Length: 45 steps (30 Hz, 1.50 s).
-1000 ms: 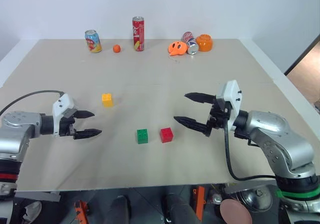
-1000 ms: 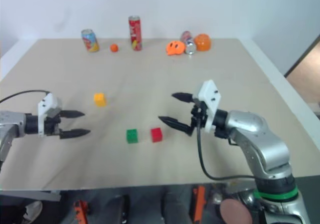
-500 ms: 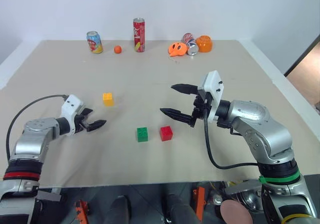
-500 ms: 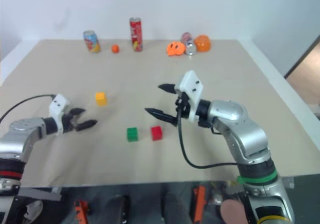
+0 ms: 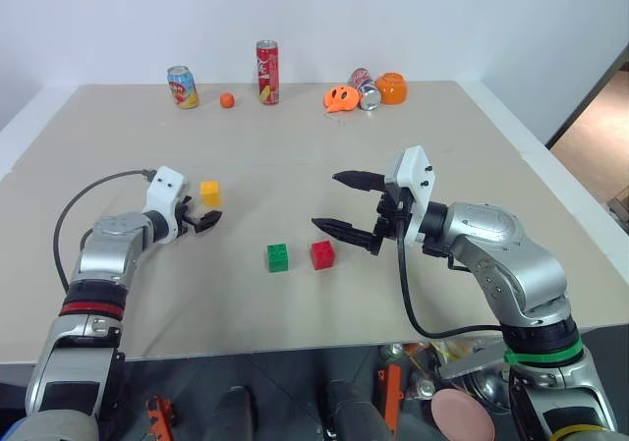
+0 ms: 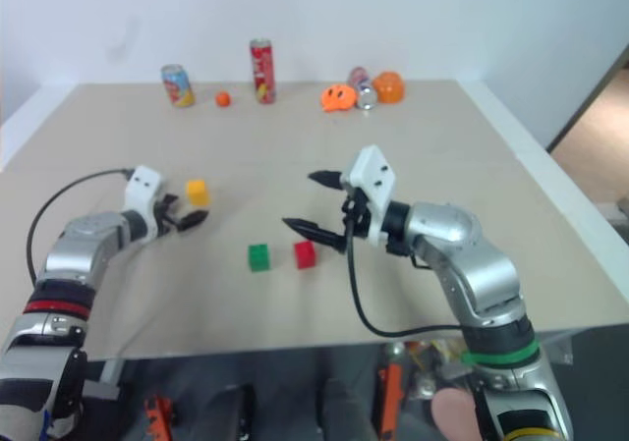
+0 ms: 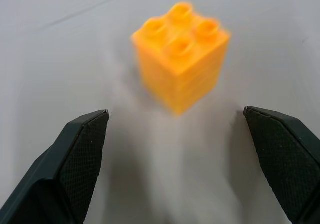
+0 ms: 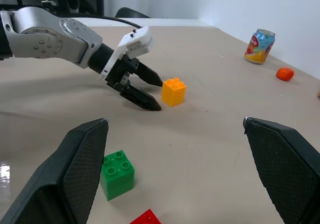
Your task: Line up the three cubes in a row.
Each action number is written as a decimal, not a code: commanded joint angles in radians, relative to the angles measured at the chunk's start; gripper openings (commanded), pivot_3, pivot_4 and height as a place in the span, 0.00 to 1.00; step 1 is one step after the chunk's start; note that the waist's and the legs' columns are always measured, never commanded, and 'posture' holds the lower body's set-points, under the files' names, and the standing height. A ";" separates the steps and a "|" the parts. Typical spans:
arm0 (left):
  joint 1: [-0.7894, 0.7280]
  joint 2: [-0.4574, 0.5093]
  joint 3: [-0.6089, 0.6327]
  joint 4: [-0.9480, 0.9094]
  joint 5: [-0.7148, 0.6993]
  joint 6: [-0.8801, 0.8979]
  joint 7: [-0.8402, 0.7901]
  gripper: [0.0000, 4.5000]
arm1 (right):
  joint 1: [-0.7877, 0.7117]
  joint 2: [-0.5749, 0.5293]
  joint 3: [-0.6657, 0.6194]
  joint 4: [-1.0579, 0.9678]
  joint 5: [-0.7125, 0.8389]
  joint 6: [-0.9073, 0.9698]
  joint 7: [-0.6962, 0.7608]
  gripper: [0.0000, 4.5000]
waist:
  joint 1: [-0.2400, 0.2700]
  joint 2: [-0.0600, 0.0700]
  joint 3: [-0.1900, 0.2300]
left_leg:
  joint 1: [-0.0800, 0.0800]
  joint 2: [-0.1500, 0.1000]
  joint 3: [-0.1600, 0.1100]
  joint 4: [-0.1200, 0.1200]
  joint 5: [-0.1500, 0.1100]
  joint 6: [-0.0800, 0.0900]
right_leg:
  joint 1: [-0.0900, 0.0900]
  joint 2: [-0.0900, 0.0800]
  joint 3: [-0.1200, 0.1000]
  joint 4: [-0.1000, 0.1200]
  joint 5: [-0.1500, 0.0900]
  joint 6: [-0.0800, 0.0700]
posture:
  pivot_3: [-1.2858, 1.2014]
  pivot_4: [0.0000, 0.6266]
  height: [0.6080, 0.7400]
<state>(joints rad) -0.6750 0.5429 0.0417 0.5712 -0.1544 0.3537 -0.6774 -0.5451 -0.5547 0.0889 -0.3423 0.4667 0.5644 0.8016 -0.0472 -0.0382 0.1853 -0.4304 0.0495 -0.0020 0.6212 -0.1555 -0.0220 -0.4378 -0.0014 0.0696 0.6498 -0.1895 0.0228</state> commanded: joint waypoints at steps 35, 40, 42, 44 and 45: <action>-0.088 -0.125 0.031 -0.238 -0.011 0.338 0.217 0.30 | 0.004 0.018 -0.027 -0.007 -0.003 -0.032 -0.004 1.00 | 0.000 0.000 0.000 | -0.007 0.000 -0.003 -0.003 0.001 -0.004 | -0.003 0.003 0.001 0.000 -0.002 0.011 | 0.52 0.24 1.00; -0.087 -0.117 0.022 -0.220 0.004 0.320 0.218 0.30 | 0.001 0.015 -0.029 0.000 0.000 -0.033 -0.001 1.00 | 0.000 0.000 0.000 | -0.007 0.000 -0.003 -0.002 0.001 -0.004 | -0.003 0.003 0.001 0.000 -0.002 0.011 | 0.52 0.24 1.00; -0.083 -0.106 0.001 -0.214 0.022 0.285 0.203 0.30 | -0.001 0.014 -0.029 0.002 0.000 -0.034 0.001 1.00 | 0.000 0.000 0.000 | -0.007 0.000 -0.003 -0.002 0.001 -0.004 | -0.003 0.003 0.001 0.000 -0.002 0.011 | 0.52 0.24 1.00; -0.075 -0.085 -0.023 -0.219 0.023 0.188 0.126 0.30 | -0.003 0.012 -0.027 0.002 0.000 -0.033 0.003 1.00 | 0.000 0.000 0.000 | -0.007 0.000 -0.003 -0.002 0.001 -0.004 | -0.003 0.003 0.001 0.000 -0.002 0.011 | 0.52 0.24 1.00; -0.068 -0.067 -0.041 -0.227 0.020 0.123 0.057 0.30 | -0.003 0.012 -0.027 0.002 0.000 -0.032 0.004 1.00 | 0.000 0.000 0.000 | -0.007 0.000 -0.003 -0.002 0.001 -0.004 | -0.003 0.003 0.001 0.000 -0.002 0.011 | 0.52 0.24 1.00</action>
<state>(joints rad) -0.7430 0.4426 0.0131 0.3752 -0.1363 0.5808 -0.5392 -0.5289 -0.5382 0.0825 -0.3278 0.4642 0.5468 0.8017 -0.0472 -0.0382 0.1854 -0.4372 0.0499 -0.0050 0.6188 -0.1550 -0.0256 -0.4410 0.0019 0.0710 0.6498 -0.1915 0.0331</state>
